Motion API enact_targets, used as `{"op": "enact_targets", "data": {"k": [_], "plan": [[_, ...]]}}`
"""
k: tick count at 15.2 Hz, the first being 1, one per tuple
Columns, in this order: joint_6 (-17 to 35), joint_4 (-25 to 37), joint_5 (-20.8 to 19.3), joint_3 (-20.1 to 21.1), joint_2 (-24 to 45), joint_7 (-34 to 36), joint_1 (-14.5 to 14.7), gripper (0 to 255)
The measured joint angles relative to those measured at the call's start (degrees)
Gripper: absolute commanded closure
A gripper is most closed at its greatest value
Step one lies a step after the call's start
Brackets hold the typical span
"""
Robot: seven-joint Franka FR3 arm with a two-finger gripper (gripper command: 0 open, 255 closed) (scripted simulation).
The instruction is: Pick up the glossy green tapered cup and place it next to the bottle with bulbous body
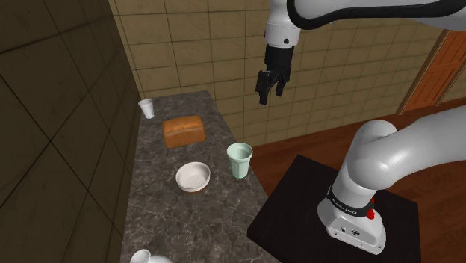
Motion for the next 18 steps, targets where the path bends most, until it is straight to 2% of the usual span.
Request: {"op": "enact_targets", "data": {"k": [3,9,13,18], "plan": [[2.44,-1.77,0.04,-0.98,0.78,-1.22,-0.12,0],[13.30,-7.43,0.41,-5.93,6.50,-7.59,-0.70,0],[20.43,-9.71,1.62,-9.08,11.90,-12.09,-0.55,0],[30.43,-9.67,4.77,-13.78,23.18,-19.73,0.39,0]]}}
